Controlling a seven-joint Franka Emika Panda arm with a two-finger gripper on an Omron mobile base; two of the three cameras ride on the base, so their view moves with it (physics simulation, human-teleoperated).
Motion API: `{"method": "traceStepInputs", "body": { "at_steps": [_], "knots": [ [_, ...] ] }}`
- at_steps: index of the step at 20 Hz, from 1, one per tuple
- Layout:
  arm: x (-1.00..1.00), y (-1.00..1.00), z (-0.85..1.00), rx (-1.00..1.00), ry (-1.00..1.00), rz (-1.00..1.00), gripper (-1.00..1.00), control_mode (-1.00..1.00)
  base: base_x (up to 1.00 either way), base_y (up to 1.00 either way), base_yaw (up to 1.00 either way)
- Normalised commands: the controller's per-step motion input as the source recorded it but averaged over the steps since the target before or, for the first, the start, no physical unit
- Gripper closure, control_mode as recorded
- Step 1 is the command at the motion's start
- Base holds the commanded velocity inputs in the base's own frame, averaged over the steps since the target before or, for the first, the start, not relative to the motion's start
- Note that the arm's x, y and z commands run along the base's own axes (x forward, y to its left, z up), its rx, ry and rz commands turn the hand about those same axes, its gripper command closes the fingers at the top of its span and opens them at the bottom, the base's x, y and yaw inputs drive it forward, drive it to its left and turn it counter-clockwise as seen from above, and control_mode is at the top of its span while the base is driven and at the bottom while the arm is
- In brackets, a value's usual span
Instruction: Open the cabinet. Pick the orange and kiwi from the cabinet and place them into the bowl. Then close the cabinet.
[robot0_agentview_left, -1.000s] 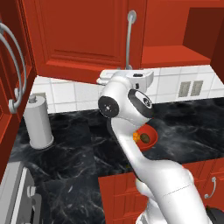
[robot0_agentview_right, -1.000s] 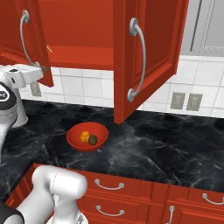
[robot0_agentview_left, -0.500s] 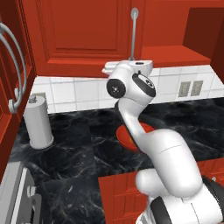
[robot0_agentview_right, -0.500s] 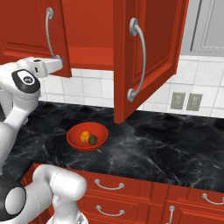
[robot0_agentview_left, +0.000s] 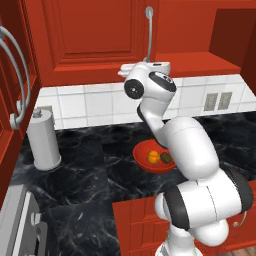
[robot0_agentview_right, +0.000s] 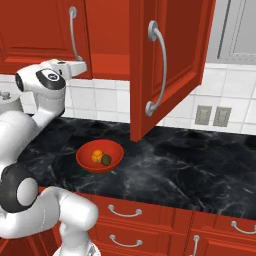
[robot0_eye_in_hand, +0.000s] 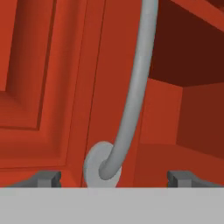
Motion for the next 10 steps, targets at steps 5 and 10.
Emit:
{"method": "traceStepInputs", "body": {
  "at_steps": [5,10],
  "knots": [
    [-0.10,-0.02,0.00,0.07,0.04,0.01,-1.00,-1.00,0.00,0.00,0.00],
    [-0.79,0.04,0.24,0.12,0.03,0.00,-1.00,-1.00,0.00,0.00,0.00]
  ]
}}
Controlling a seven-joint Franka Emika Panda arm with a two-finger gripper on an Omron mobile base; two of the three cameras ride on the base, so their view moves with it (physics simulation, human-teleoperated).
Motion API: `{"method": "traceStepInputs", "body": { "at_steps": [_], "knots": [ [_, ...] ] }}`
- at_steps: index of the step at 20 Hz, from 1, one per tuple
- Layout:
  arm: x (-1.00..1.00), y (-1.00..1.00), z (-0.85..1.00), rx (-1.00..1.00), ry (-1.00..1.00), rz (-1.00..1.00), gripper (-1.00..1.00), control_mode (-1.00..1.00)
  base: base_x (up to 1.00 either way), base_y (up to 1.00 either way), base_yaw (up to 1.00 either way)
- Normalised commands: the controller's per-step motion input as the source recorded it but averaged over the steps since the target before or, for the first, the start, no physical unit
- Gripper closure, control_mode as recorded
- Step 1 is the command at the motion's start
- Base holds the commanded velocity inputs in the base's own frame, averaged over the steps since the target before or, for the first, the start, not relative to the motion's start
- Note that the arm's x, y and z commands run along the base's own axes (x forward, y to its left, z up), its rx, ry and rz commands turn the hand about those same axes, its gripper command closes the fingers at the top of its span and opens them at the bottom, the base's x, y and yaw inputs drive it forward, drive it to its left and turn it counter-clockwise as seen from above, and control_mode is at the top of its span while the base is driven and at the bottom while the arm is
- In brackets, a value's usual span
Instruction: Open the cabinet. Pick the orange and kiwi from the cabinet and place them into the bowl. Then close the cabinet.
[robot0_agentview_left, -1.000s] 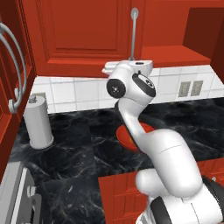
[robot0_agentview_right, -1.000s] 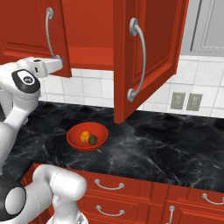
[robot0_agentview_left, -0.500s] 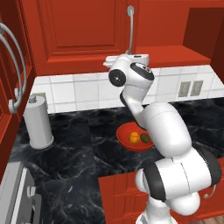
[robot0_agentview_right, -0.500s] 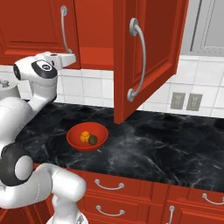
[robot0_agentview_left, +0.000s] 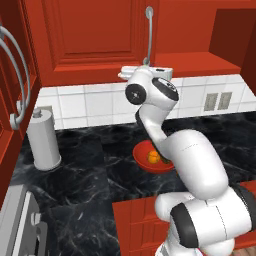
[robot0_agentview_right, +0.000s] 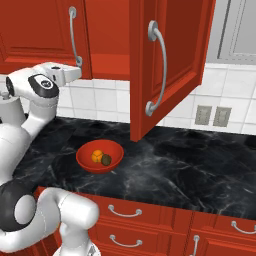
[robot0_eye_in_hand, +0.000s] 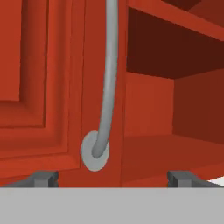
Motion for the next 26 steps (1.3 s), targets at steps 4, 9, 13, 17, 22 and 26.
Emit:
{"method": "traceStepInputs", "body": {
  "at_steps": [4,9,13,17,22,26],
  "knots": [
    [-1.00,0.01,0.66,0.21,0.09,0.00,-1.00,-1.00,0.00,0.00,0.00],
    [-1.00,0.00,0.89,0.23,0.25,-0.01,-1.00,-1.00,0.00,0.00,0.00],
    [-1.00,-0.03,-0.09,0.11,0.18,0.00,-1.00,-1.00,0.00,0.00,0.00],
    [-1.00,-0.02,-0.61,0.01,0.03,0.00,-1.00,-1.00,0.00,0.00,0.00],
    [-1.00,-0.39,-0.29,0.02,-0.13,0.00,-1.00,-1.00,0.00,0.00,0.00],
    [-1.00,-0.64,0.00,0.07,-0.23,0.00,-1.00,-1.00,0.00,0.00,0.00]
  ]
}}
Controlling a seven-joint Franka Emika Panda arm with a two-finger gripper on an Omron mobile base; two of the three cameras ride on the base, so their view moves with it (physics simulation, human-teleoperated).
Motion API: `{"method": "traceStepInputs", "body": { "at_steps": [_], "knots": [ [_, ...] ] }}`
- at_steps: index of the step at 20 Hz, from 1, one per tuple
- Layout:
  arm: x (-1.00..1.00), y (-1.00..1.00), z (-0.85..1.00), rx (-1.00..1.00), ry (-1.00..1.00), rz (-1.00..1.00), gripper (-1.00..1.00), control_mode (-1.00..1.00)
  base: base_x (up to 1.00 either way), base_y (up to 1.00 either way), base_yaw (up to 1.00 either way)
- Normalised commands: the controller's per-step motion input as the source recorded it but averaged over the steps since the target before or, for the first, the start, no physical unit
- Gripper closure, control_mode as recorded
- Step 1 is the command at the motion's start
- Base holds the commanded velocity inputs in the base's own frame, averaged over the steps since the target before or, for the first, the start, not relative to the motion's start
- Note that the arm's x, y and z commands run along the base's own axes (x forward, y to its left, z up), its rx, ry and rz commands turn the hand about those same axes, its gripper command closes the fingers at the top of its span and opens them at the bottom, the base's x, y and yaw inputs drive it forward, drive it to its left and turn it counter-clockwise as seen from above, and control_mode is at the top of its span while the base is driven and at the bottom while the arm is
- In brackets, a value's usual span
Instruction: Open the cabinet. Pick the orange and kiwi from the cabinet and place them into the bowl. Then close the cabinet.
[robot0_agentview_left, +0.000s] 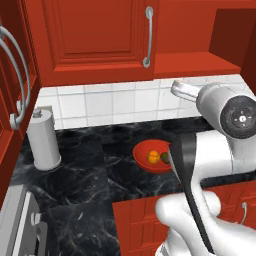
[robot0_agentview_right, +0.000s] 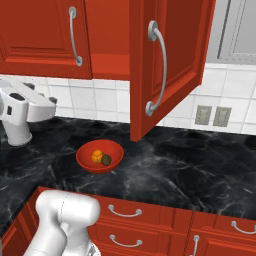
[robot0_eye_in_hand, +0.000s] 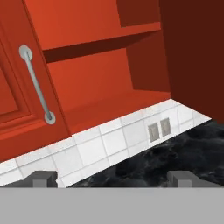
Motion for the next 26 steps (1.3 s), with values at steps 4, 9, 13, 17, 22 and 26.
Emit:
{"method": "traceStepInputs", "body": {
  "at_steps": [4,9,13,17,22,26],
  "knots": [
    [-1.00,-0.71,0.00,0.08,-0.22,0.00,-1.00,-1.00,0.00,0.00,0.00],
    [-1.00,-0.65,0.11,0.11,-0.09,0.00,-1.00,-1.00,0.00,0.00,0.00],
    [-1.00,-0.61,0.15,0.10,0.00,0.00,-1.00,-1.00,0.00,0.00,0.00],
    [-1.00,-0.46,0.04,0.07,0.03,0.01,-1.00,-1.00,0.00,0.00,0.00],
    [-0.61,-0.16,0.00,0.00,0.06,0.25,-1.00,-1.00,0.00,0.00,0.00],
    [-0.05,-0.24,0.00,0.00,0.12,0.25,-1.00,-1.00,0.00,0.00,0.00]
  ]
}}
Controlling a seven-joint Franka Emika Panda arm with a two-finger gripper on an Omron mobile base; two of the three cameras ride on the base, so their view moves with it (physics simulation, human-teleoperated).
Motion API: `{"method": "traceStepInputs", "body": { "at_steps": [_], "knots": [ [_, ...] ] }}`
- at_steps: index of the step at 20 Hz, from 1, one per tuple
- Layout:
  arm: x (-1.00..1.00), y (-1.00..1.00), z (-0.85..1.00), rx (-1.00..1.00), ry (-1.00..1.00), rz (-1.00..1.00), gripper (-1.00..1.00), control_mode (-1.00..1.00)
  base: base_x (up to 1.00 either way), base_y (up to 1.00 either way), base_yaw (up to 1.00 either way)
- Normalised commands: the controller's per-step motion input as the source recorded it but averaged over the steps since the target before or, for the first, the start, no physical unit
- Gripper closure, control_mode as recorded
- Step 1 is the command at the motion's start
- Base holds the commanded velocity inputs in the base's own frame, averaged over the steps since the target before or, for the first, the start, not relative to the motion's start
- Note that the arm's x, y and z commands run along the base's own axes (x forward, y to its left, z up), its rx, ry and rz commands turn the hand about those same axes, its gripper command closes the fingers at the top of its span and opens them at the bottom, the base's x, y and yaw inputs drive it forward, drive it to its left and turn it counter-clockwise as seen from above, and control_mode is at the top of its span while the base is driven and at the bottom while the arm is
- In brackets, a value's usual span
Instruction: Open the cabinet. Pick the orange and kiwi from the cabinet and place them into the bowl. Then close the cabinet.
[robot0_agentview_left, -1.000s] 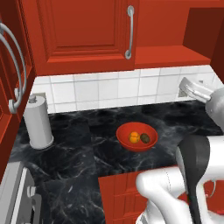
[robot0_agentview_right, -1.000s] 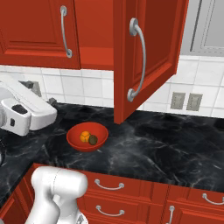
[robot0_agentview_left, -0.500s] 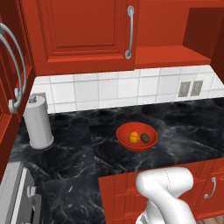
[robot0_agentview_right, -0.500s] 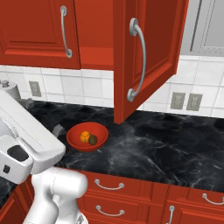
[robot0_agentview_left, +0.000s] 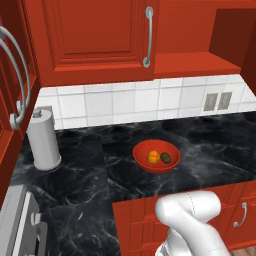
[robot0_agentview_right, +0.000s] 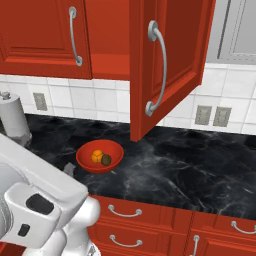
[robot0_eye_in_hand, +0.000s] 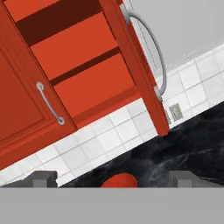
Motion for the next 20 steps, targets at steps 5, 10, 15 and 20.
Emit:
{"method": "traceStepInputs", "body": {
  "at_steps": [5,10,15,20],
  "knots": [
    [0.37,-0.21,0.00,0.00,0.08,0.19,-1.00,-1.00,0.00,0.00,0.00],
    [0.48,-0.19,-0.13,0.00,0.00,0.08,-1.00,-1.00,0.00,0.00,0.00],
    [0.46,-0.17,-0.32,0.00,-0.05,0.08,-1.00,-1.00,0.00,0.00,0.00],
    [0.48,-0.27,-0.18,0.00,-0.06,0.07,-1.00,-1.00,0.00,0.00,0.00]
  ]
}}
